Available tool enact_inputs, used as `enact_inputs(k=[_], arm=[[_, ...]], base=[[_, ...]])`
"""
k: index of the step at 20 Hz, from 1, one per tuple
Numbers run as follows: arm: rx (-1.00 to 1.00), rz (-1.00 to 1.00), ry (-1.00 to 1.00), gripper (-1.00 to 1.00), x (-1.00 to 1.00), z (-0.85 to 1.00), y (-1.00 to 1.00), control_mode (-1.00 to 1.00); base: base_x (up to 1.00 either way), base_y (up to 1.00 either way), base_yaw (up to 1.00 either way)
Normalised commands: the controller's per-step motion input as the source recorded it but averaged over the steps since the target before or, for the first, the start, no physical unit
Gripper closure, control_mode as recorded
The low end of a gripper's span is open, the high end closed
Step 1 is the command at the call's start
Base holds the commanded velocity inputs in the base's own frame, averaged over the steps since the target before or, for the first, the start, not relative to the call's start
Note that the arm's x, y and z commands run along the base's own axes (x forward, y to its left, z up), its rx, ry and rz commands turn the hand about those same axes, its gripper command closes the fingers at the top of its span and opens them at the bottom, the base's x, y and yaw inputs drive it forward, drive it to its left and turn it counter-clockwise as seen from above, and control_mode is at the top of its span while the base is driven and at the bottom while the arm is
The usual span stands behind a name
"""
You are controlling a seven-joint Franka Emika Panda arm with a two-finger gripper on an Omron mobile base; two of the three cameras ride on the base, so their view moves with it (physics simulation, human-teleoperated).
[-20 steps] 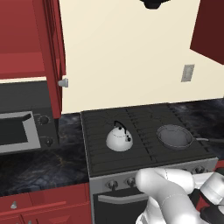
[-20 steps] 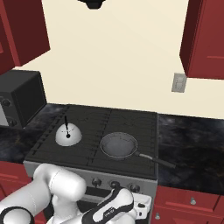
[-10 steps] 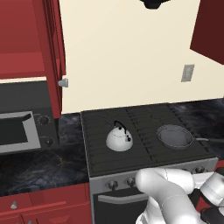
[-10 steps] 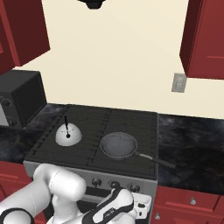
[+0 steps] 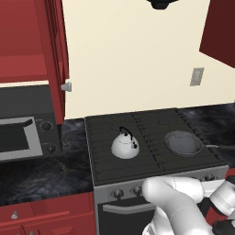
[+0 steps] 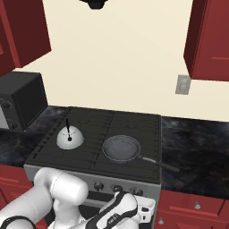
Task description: Pick the pan from the cabinet and place it on the stove. Then turn on the stove burner for the pan.
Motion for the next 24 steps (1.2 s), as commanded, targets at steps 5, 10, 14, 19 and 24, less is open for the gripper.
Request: enact_inputs(k=[5,10,14,19,24], arm=[[0.0,0.0,-0.02,-1.0,0.03,0.0,0.0,-1.0],[0.0,0.0,-0.02,-1.0,0.02,-0.08,-0.01,-1.0],[0.0,0.0,0.0,-1.0,0.01,-0.05,0.0,-1.0],[0.0,0.0,-0.03,-1.0,0.09,0.0,0.0,-1.0],[0.0,0.0,-0.03,-1.0,0.08,0.0,0.0,-1.0]], base=[[0.0,0.0,0.0],[0.0,0.0,0.0],[0.0,0.0,0.0],[0.0,0.0,0.0],[0.0,0.0,0.0]])
